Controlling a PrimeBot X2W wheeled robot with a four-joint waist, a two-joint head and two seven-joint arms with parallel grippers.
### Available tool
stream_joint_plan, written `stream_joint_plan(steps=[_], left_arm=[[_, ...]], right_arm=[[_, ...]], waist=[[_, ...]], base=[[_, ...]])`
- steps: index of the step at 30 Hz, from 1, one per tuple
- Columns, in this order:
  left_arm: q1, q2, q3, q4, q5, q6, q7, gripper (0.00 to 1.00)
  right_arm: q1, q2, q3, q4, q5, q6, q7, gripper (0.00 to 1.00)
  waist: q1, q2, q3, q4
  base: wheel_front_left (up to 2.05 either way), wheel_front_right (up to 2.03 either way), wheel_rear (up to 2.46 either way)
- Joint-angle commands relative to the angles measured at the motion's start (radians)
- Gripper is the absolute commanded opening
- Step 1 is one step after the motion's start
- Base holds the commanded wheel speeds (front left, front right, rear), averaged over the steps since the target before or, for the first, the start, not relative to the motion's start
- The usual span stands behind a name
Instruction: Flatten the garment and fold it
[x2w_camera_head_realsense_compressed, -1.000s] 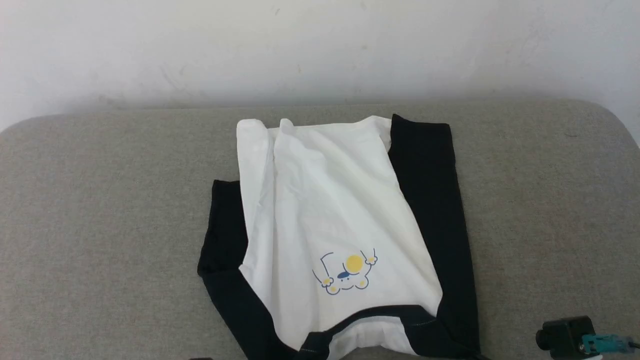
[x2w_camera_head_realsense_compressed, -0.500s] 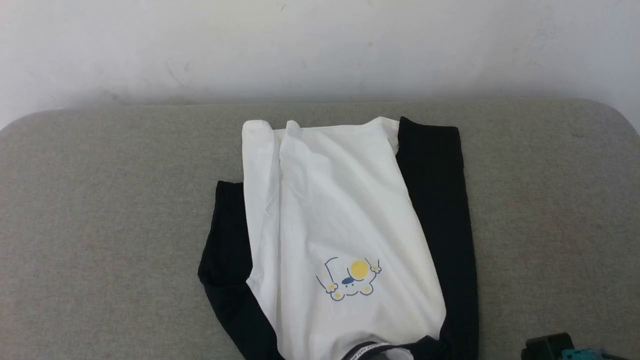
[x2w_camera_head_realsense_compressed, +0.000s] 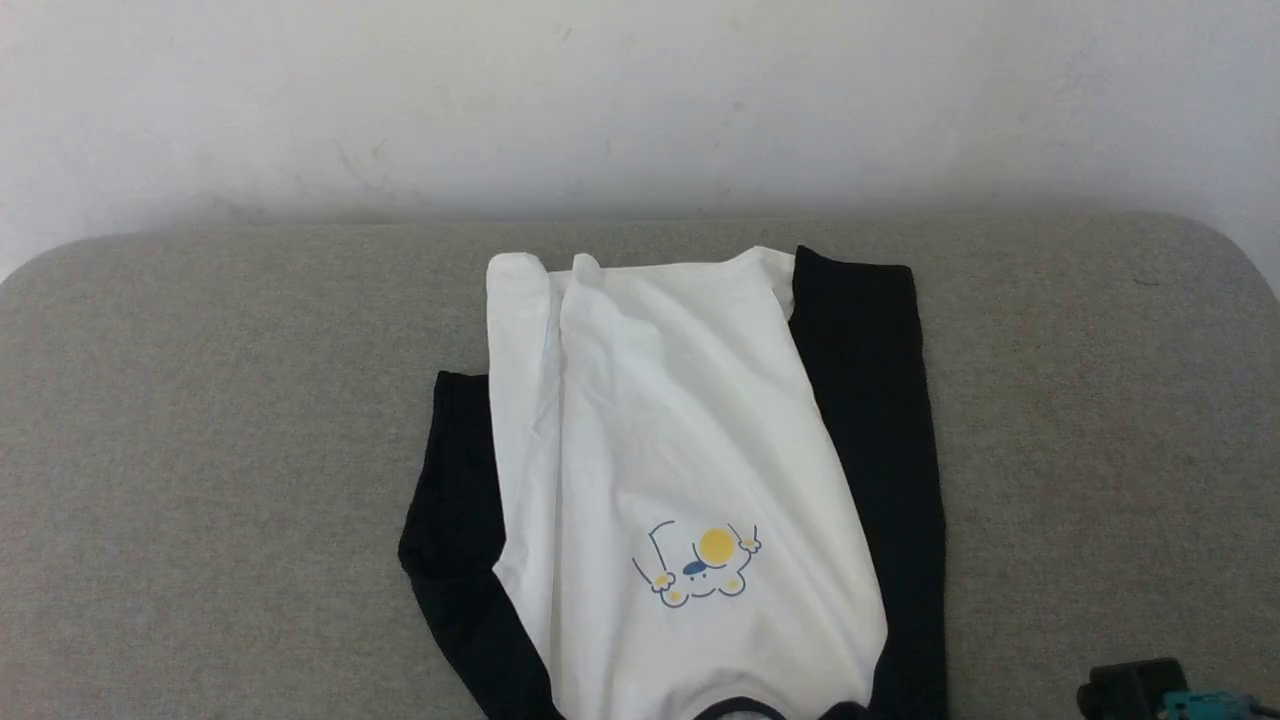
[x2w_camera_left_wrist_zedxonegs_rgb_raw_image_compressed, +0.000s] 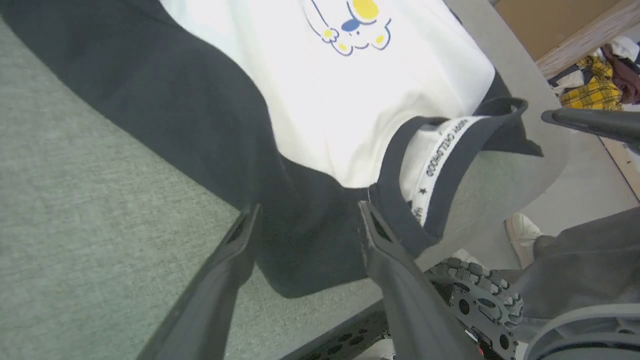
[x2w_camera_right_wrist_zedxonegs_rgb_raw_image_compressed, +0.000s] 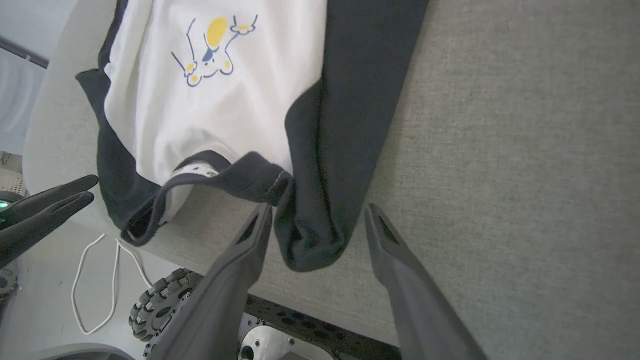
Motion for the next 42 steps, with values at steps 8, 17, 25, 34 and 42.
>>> stream_joint_plan(steps=[8,17,25,34,42], left_arm=[[0.048,0.035,0.187,-0.205,-0.101,0.083,-0.116,1.00],[-0.005,-0.127,0.377,-0.255,0.187,0.236,-0.272,1.00],[0.067,-0.367,0.558,-0.270,0.472,0.242,-0.272,1.00],[0.034,-0.398,0.633,-0.230,0.541,0.082,-0.272,1.00],[-0.248,-0.222,0.594,-0.132,0.472,-0.112,-0.008,1.00]], right_arm=[[-0.051,0.072,-0.167,-0.145,-0.022,-0.001,-0.104,1.00],[-0.138,0.142,-0.221,-0.185,-0.278,-0.001,-0.519,1.00],[-0.127,0.145,-0.198,-0.074,-0.340,-0.001,-0.759,1.00],[-0.164,0.145,-0.191,-0.020,-0.326,-0.001,-0.815,1.00],[-0.207,0.145,-0.196,-0.027,-0.331,-0.001,-0.821,1.00]], waist=[[0.0000,-0.0001,-0.009,0.014],[0.0000,-0.0001,0.018,0.024],[0.0000,-0.0001,0.032,0.017],[0.0000,-0.0001,0.059,0.003],[0.0000,-0.0001,0.142,0.009]], base=[[0.00,0.00,0.00],[0.00,0.00,0.00],[0.00,0.00,0.00],[0.00,0.00,0.00],[0.00,0.00,0.00]])
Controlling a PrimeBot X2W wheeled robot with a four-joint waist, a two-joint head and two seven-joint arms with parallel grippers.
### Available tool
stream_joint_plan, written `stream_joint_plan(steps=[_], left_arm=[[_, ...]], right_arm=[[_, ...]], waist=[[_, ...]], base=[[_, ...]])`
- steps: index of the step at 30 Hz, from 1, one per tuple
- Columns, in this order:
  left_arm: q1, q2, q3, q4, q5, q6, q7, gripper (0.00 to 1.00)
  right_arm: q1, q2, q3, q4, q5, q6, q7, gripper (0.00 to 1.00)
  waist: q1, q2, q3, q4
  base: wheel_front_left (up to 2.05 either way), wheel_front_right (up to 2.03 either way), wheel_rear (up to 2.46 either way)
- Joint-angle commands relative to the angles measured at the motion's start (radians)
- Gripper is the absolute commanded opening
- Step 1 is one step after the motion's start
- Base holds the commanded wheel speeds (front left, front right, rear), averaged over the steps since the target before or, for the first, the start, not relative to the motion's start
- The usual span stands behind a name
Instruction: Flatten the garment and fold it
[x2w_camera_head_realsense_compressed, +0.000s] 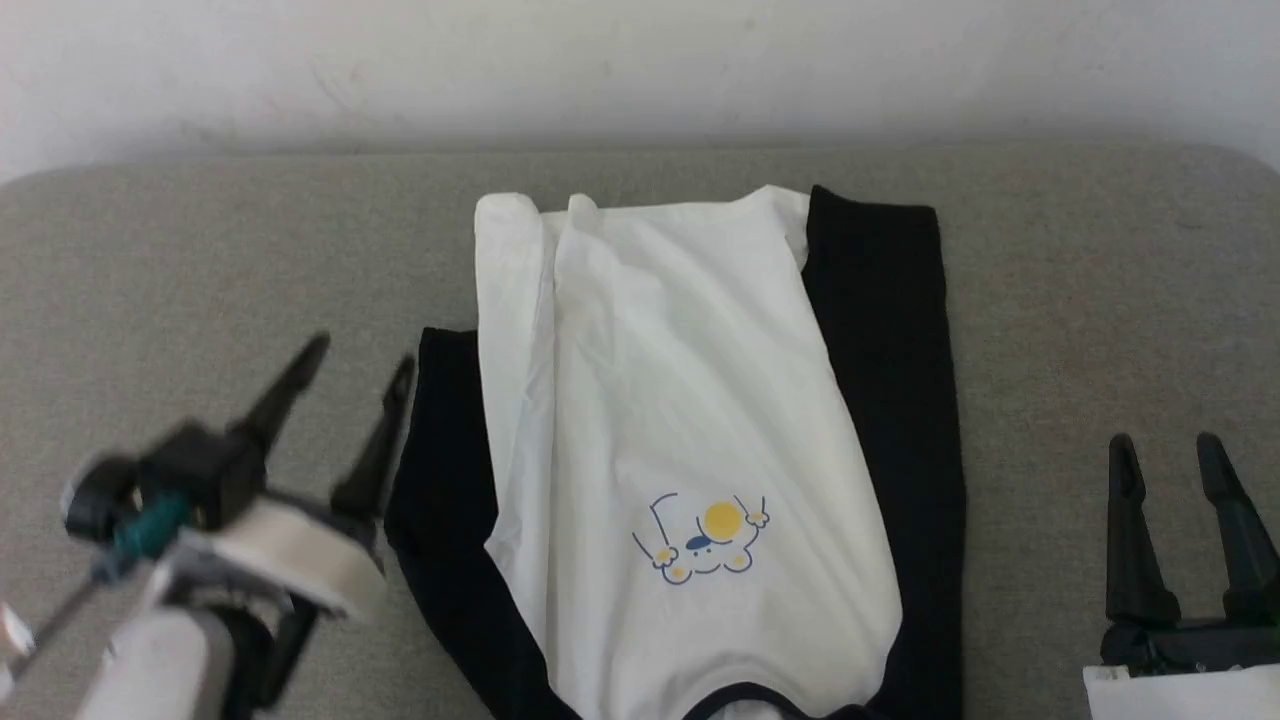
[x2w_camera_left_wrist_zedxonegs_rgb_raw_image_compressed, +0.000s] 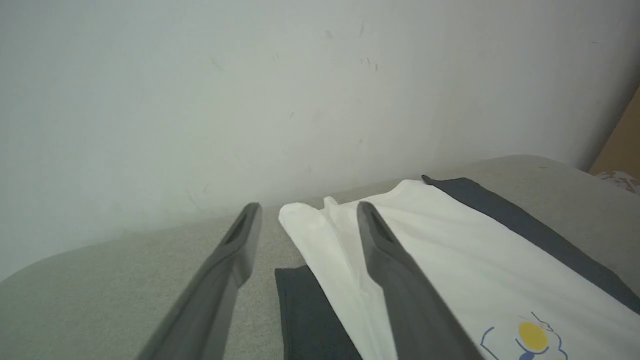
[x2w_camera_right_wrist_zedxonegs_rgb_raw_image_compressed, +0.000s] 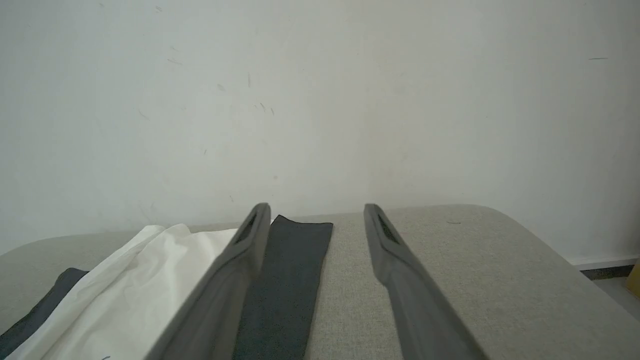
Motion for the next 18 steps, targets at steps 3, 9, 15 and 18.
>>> stream_joint_plan(steps=[3,9,15,18], left_arm=[[-0.174,0.089,-0.021,0.054,-0.041,-0.039,0.150,1.00],[-0.389,0.168,-0.049,0.162,-0.208,-0.057,0.393,1.00],[-0.487,0.250,-0.094,0.225,-0.301,-0.060,0.594,1.00],[-0.504,0.278,-0.120,0.234,-0.344,-0.061,0.668,1.00]], right_arm=[[-0.042,0.003,0.008,-0.010,0.002,-0.001,-0.008,1.00],[-0.091,0.003,0.023,-0.021,0.003,-0.001,-0.011,1.00],[-0.134,0.003,0.036,-0.027,-0.009,-0.001,-0.012,1.00],[-0.143,0.003,0.037,-0.026,-0.011,-0.001,-0.010,1.00]], waist=[[-0.0001,-0.0001,0.090,-0.003],[-0.0001,-0.0001,0.211,-0.020],[-0.0001,-0.0001,0.298,-0.043],[-0.0001,-0.0001,0.319,-0.052]], base=[[0.00,0.00,0.00],[0.00,0.00,0.00],[0.00,0.00,0.00],[0.00,0.00,0.00]])
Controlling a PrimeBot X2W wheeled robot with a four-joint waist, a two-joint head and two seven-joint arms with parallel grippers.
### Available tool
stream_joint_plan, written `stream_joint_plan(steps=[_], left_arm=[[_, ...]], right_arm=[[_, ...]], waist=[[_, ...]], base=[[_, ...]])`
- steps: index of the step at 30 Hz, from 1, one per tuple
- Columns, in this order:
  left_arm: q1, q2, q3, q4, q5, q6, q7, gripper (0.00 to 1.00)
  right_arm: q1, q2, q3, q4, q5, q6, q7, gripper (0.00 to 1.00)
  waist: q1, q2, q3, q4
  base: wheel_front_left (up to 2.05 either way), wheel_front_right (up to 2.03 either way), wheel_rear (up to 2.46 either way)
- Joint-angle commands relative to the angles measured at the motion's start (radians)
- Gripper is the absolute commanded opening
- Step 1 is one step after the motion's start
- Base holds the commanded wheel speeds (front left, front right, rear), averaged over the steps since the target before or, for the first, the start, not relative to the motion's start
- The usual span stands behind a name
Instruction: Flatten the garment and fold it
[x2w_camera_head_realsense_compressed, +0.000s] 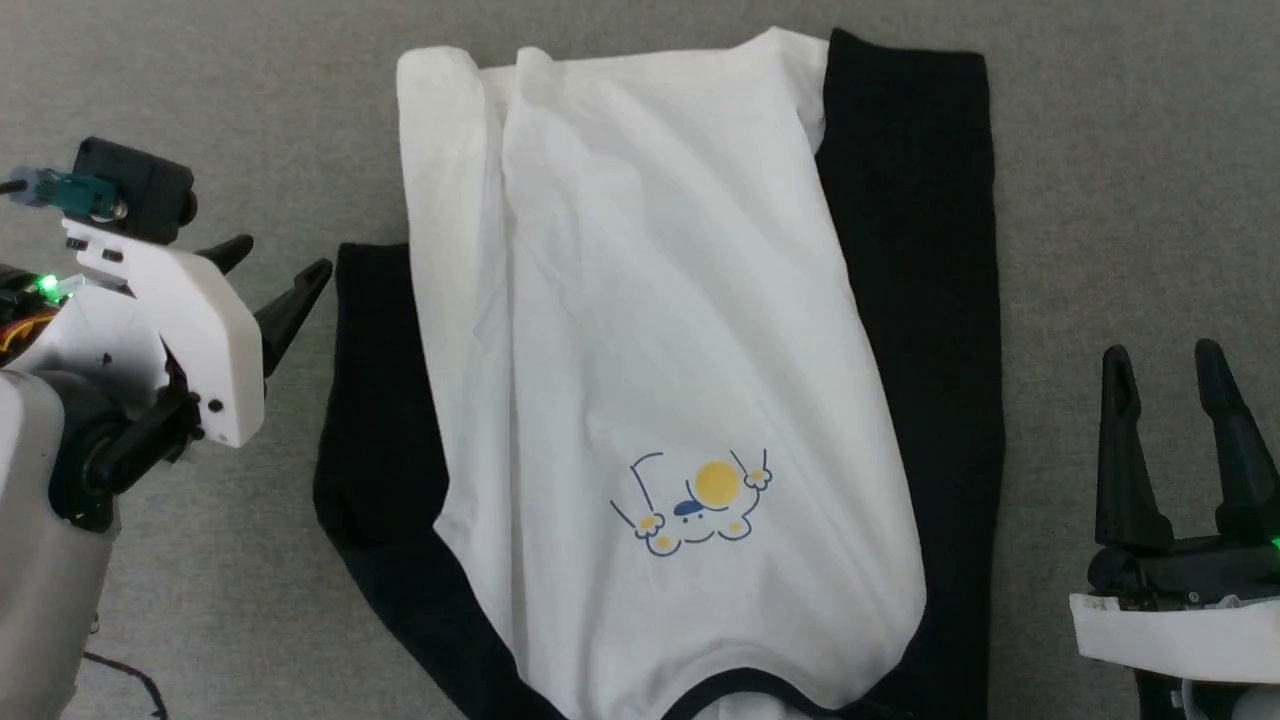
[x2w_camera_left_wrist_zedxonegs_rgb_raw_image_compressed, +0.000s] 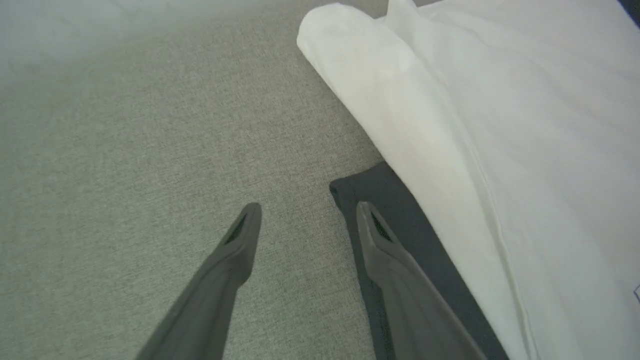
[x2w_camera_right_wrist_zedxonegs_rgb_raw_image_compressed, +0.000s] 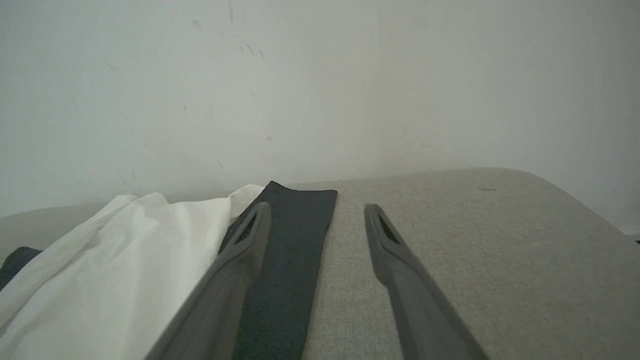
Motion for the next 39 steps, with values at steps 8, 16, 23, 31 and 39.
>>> stream_joint_plan(steps=[8,16,23,31,39], left_arm=[[-0.022,0.001,0.000,0.001,-0.110,-0.007,0.060,1.00],[-0.007,-0.001,0.001,0.011,-0.159,0.004,0.107,1.00],[0.011,-0.012,0.014,0.007,-0.229,0.012,0.138,0.00],[0.001,-0.030,0.065,0.028,-0.215,0.004,-0.034,0.00],[0.104,0.001,0.164,0.020,-0.217,0.006,-0.186,0.00]], right_arm=[[-0.021,0.002,-0.011,-0.003,-0.005,-0.001,-0.002,1.00],[-0.040,0.002,-0.011,-0.003,-0.005,-0.001,0.008,1.00],[-0.052,0.002,-0.020,0.002,-0.004,-0.001,0.012,1.00],[-0.054,0.002,-0.026,0.034,0.012,-0.001,0.007,1.00],[-0.023,0.002,-0.023,0.082,0.039,-0.001,-0.005,1.00]], waist=[[-0.0003,-0.0001,0.074,-0.032],[-0.0003,-0.0001,0.103,-0.035],[-0.0003,-0.0001,0.120,-0.044],[-0.0003,-0.0001,0.070,-0.042],[-0.0003,-0.0001,-0.065,-0.028]], base=[[0.00,0.00,0.00],[0.00,0.00,0.00],[0.00,0.00,0.00],[0.00,0.00,0.00],[0.00,0.00,0.00]])
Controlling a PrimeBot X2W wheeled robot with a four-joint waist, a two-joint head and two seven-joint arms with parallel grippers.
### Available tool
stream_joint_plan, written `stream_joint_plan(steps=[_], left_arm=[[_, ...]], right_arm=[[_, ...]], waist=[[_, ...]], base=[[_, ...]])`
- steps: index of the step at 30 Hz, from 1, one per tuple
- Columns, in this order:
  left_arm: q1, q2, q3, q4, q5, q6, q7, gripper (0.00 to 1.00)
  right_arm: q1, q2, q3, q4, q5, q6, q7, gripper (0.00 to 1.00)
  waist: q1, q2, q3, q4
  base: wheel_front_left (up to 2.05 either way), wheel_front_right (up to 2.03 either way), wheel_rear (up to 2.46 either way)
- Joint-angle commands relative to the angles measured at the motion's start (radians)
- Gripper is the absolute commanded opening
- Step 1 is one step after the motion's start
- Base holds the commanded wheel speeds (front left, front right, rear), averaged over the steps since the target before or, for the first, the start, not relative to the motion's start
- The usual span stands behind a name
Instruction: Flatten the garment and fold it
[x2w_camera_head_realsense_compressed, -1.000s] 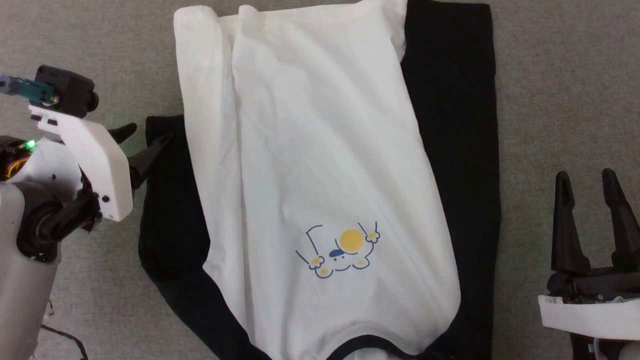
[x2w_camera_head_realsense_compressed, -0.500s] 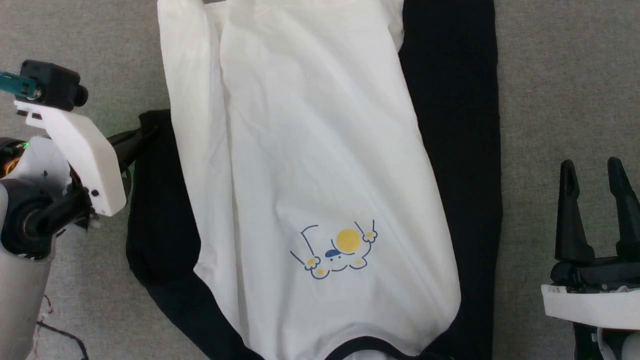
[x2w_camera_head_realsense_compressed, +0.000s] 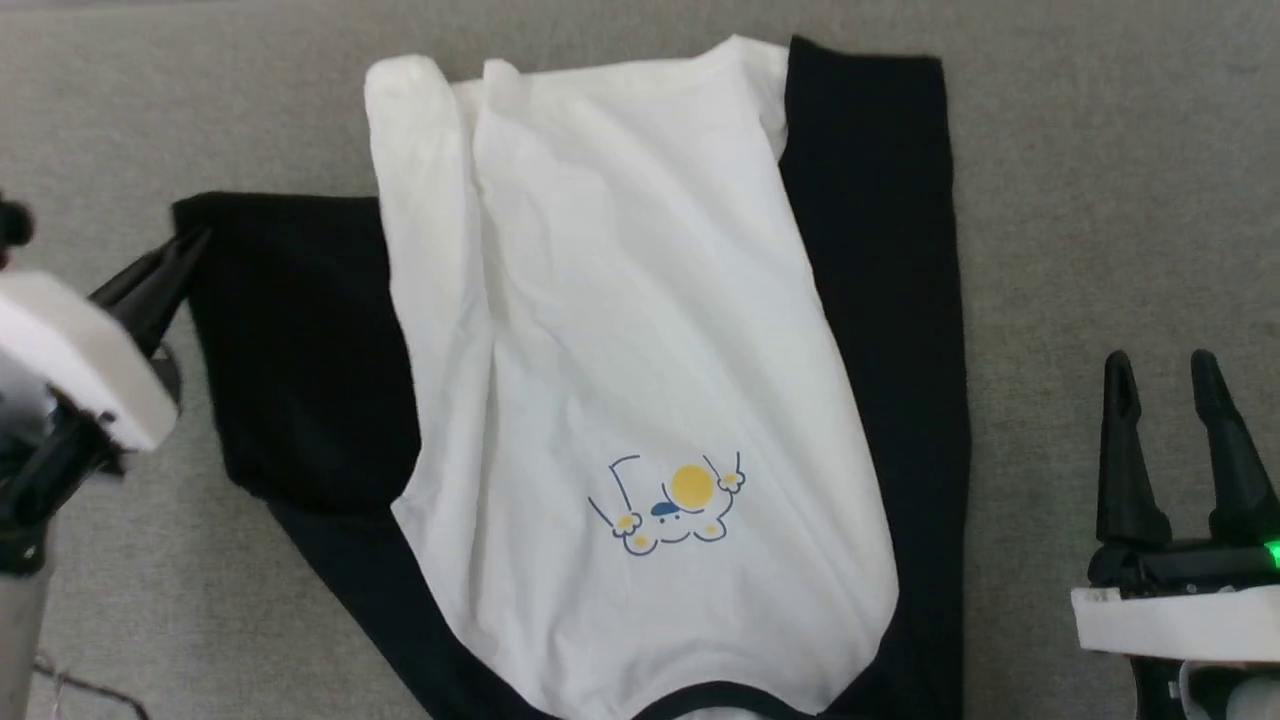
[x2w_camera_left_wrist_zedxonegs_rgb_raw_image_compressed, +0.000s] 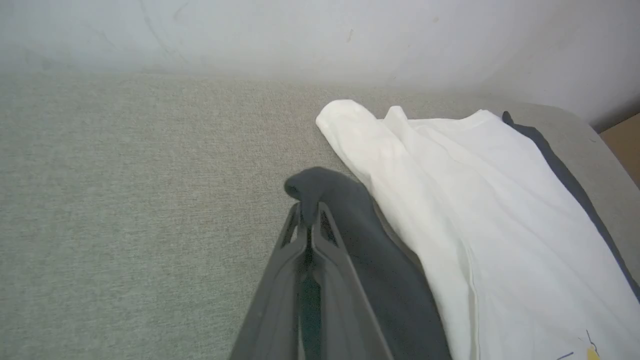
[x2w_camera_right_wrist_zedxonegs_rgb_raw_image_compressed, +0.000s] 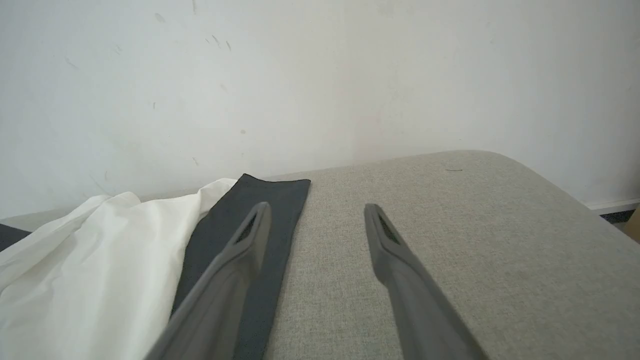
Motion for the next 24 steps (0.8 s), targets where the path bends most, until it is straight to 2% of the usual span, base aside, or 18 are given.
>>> stream_joint_plan(steps=[1,9,16,21,24], left_arm=[[0.034,0.010,0.019,-0.006,0.009,0.001,-0.025,0.00],[0.272,-0.010,0.194,-0.085,-0.012,0.082,-0.193,0.00],[0.512,-0.079,0.319,-0.169,-0.025,0.152,-0.292,0.00],[0.606,-0.101,0.342,-0.214,-0.008,0.174,-0.316,0.00],[0.614,-0.092,0.334,-0.246,0.016,0.186,-0.313,0.00]], right_arm=[[0.012,0.002,-0.002,0.007,0.009,-0.001,-0.006,1.00],[0.061,0.002,-0.008,0.035,0.033,-0.001,-0.014,1.00],[0.092,0.002,-0.009,0.051,0.052,-0.001,-0.018,1.00],[0.115,0.002,-0.021,0.060,0.060,-0.001,-0.019,1.00],[0.123,0.002,-0.019,0.063,0.064,-0.001,-0.020,1.00]], waist=[[0.0000,-0.0001,-0.076,0.014],[0.0000,-0.0001,-0.178,0.037],[0.0000,-0.0001,-0.234,0.053],[0.0000,-0.0001,-0.269,0.069],[0.0000,-0.0001,-0.289,0.074]], base=[[0.00,0.00,0.00],[0.00,0.00,0.00],[0.00,0.00,0.00],[0.00,0.00,0.00],[0.00,0.00,0.00]])
